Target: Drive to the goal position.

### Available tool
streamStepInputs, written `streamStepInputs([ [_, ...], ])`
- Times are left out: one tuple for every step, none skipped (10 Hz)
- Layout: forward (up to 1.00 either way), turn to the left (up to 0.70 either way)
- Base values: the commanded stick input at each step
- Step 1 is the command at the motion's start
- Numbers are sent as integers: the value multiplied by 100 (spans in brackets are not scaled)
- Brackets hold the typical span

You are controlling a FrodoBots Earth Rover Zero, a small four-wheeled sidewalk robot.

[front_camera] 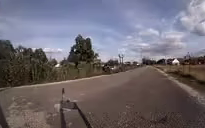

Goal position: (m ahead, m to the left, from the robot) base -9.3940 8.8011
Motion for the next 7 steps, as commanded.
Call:
streamStepInputs([
  [4, 0],
  [4, 0],
  [4, 0],
  [4, 0],
  [4, 0],
  [3, 0],
  [0, 0],
])
